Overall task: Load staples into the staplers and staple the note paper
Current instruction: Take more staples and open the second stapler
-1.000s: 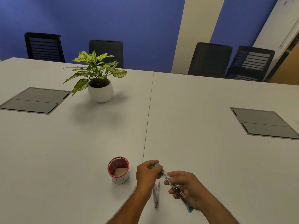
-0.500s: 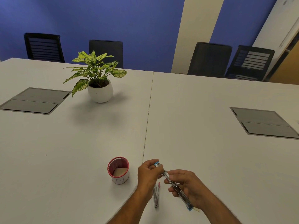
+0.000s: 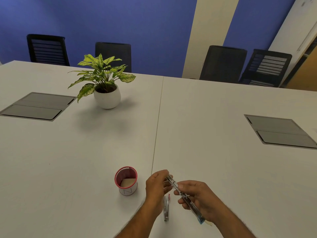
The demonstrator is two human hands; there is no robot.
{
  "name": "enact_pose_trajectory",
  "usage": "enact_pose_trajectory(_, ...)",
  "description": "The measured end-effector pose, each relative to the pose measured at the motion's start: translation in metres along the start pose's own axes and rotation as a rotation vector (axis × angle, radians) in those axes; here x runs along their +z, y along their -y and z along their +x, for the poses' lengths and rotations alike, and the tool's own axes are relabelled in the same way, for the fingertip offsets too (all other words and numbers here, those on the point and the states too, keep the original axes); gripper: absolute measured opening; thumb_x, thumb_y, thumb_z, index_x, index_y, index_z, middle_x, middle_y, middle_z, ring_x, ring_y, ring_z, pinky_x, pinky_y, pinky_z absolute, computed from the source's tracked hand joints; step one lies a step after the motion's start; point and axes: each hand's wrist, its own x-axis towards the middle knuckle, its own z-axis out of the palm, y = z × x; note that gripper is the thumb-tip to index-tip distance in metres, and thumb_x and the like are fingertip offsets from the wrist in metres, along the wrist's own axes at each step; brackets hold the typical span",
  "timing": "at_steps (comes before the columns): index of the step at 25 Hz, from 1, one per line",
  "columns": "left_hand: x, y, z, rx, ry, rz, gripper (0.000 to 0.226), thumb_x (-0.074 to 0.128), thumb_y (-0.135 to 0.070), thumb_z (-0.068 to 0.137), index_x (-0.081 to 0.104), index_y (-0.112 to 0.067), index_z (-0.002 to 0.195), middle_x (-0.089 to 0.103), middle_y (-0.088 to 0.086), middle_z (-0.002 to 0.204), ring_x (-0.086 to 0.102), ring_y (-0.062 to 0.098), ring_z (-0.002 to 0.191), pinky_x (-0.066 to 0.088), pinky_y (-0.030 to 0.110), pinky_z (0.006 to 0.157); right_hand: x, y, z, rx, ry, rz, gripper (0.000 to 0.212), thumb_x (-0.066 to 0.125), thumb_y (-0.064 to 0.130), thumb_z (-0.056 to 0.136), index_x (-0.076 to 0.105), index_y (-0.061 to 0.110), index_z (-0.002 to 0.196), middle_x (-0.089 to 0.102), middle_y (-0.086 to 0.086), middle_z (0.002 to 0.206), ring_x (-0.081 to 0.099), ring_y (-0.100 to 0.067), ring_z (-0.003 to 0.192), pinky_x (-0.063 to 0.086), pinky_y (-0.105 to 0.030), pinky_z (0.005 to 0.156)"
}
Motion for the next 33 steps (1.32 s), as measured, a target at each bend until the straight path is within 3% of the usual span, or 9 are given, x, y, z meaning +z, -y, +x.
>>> enact_pose_trajectory(5, -0.001, 0.007, 0.001, -0.225, -0.009, -0.391, 0.034, 0.049, -0.028, 0.099, 0.068, -0.001, 0.108, 0.077, 0.019, 0.095, 0.072, 0.034, 0.084, 0.058, 0.040, 0.070, 0.013, 0.001, -0.008, -0.144, -0.069, -0.127, 0.026, 0.086, 0.017, 0.071, 0.080, 0.019, 0.096, 0.078, -0.012, 0.084, 0.069, -0.023, 0.067, 0.057, -0.029, 0.061)
enact_pose_trajectory(9, 0.004, 0.010, 0.001, -0.302, 0.035, -0.465, 0.040, 0.045, -0.027, 0.100, 0.071, 0.001, 0.109, 0.077, 0.020, 0.101, 0.076, 0.034, 0.085, 0.061, 0.041, 0.069, 0.026, -0.003, -0.016, -0.521, -0.208, -0.711, 0.032, 0.078, 0.043, 0.068, 0.070, 0.059, 0.095, 0.074, 0.021, 0.082, 0.065, -0.008, 0.068, 0.054, -0.023, 0.065)
enact_pose_trajectory(13, 0.008, 0.007, 0.001, -0.309, 0.102, -0.521, 0.047, 0.038, -0.029, 0.103, 0.071, 0.004, 0.109, 0.076, 0.021, 0.106, 0.076, 0.033, 0.088, 0.062, 0.038, 0.065, 0.030, -0.009, -0.020, -0.810, -0.281, -1.186, 0.044, 0.063, 0.045, 0.081, 0.061, 0.044, 0.124, 0.071, 0.014, 0.087, 0.058, -0.011, 0.073, 0.052, -0.023, 0.069)
enact_pose_trajectory(17, 0.007, 0.006, -0.001, -0.316, 0.146, -0.575, 0.050, 0.034, -0.029, 0.104, 0.069, 0.006, 0.111, 0.075, 0.023, 0.108, 0.076, 0.034, 0.091, 0.064, 0.038, 0.064, 0.029, -0.012, -0.018, -1.066, -0.384, -1.404, 0.048, 0.080, 0.031, 0.073, 0.068, 0.031, 0.119, 0.072, 0.016, 0.095, 0.057, -0.011, 0.061, 0.053, -0.023, 0.051)
enact_pose_trajectory(24, 0.008, 0.003, -0.004, -0.330, 0.221, -0.676, 0.052, 0.034, -0.033, 0.105, 0.067, 0.006, 0.115, 0.074, 0.024, 0.108, 0.075, 0.036, 0.091, 0.064, 0.042, 0.064, 0.023, -0.017, -0.009, -1.330, -0.525, -1.508, 0.037, 0.083, 0.017, 0.072, 0.075, 0.019, 0.108, 0.077, 0.002, 0.103, 0.064, -0.018, 0.062, 0.056, -0.027, 0.051)
enact_pose_trajectory(26, 0.007, 0.002, -0.003, -0.322, 0.217, -0.665, 0.052, 0.035, -0.033, 0.105, 0.067, 0.006, 0.115, 0.074, 0.024, 0.110, 0.075, 0.037, 0.093, 0.064, 0.042, 0.065, 0.021, -0.014, -0.010, -1.317, -0.542, -1.504, 0.020, 0.066, 0.033, 0.087, 0.076, 0.021, 0.101, 0.077, 0.006, 0.091, 0.062, -0.016, 0.059, 0.053, -0.026, 0.046)
enact_pose_trajectory(27, 0.006, 0.002, -0.003, -0.317, 0.216, -0.653, 0.051, 0.035, -0.033, 0.104, 0.068, 0.005, 0.114, 0.073, 0.024, 0.111, 0.075, 0.037, 0.094, 0.064, 0.042, 0.065, 0.020, -0.012, -0.011, -1.259, -0.546, -1.499, 0.026, 0.061, 0.043, 0.090, 0.075, 0.022, 0.096, 0.076, 0.008, 0.084, 0.062, -0.015, 0.057, 0.052, -0.026, 0.044)
enact_pose_trajectory(30, 0.001, 0.003, -0.002, -0.285, 0.199, -0.613, 0.050, 0.039, -0.034, 0.103, 0.068, 0.005, 0.113, 0.072, 0.024, 0.114, 0.074, 0.038, 0.096, 0.062, 0.044, 0.075, 0.015, -0.011, -0.010, -1.015, -0.548, -1.426, 0.037, 0.077, 0.060, 0.071, 0.075, 0.025, 0.085, 0.073, 0.011, 0.070, 0.064, -0.012, 0.055, 0.052, -0.025, 0.044)
enact_pose_trajectory(33, -0.010, 0.003, 0.005, -0.224, 0.090, -0.600, 0.047, 0.042, -0.034, 0.103, 0.065, 0.006, 0.113, 0.073, 0.025, 0.111, 0.073, 0.037, 0.096, 0.057, 0.043, 0.079, 0.014, -0.017, -0.007, -0.612, -0.480, -1.076, 0.038, 0.080, 0.063, 0.066, 0.073, 0.030, 0.084, 0.074, 0.012, 0.073, 0.066, -0.004, 0.061, 0.056, -0.026, 0.061)
